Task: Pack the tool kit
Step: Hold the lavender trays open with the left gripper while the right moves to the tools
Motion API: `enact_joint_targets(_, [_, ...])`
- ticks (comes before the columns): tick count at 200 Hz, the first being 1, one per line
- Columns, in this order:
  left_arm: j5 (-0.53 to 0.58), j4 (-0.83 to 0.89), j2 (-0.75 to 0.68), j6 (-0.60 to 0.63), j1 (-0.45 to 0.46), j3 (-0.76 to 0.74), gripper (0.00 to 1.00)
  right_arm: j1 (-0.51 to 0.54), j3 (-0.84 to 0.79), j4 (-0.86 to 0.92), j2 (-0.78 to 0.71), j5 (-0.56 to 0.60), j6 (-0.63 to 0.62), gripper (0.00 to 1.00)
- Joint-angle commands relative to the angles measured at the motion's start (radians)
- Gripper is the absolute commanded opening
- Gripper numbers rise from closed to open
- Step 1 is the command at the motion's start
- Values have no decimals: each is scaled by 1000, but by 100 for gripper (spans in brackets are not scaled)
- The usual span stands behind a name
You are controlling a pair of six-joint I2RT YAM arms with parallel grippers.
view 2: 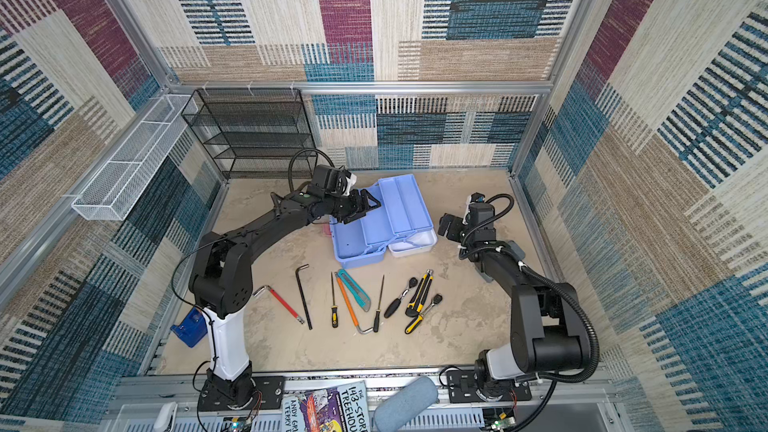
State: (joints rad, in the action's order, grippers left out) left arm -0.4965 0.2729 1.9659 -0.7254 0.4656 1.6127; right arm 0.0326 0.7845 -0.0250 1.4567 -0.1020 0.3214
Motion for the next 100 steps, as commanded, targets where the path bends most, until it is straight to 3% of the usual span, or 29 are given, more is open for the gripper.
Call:
enact_joint_targets(1, [56,25,-39,52,-1,-29,78,0,-6,-23,-6,2,5,100])
enact_joint_targets(48, [57,-17,-50,20,-1,-120,78,0,-21,-25,-21,-11,11,100])
enact_joint_targets(100, [5,-32,28,6,4,-52,76,0,-56,-4,-61,7,19,100])
